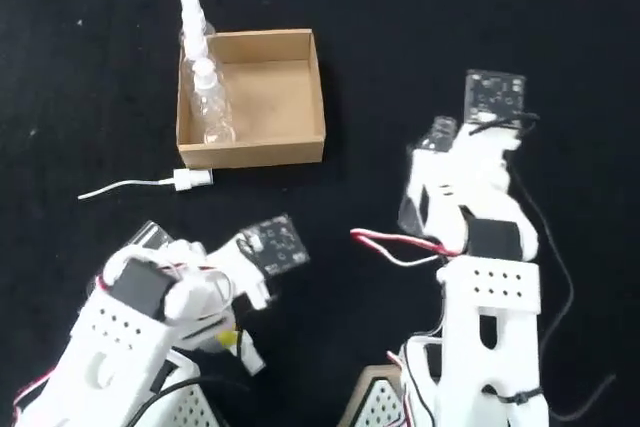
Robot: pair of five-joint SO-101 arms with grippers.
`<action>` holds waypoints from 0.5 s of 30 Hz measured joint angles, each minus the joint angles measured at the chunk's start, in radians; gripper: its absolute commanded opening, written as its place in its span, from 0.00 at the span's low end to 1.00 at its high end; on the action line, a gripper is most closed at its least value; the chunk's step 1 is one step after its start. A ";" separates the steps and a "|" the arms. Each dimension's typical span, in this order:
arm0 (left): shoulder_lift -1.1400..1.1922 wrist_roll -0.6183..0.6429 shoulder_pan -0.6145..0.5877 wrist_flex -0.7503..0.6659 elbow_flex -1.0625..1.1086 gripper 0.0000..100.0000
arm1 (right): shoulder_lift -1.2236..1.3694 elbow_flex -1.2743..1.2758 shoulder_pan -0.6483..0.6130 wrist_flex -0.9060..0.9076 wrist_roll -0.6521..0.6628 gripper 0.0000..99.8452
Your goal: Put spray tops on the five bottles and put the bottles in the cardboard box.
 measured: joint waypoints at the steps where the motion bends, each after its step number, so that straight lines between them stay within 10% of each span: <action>1: 0.020 -0.003 0.015 0.005 -0.005 0.27 | 0.000 0.000 0.012 -0.012 -0.003 0.02; 15: 0.279 -0.008 0.250 -0.035 -0.009 0.27 | 0.000 0.014 0.034 -0.034 -0.006 0.02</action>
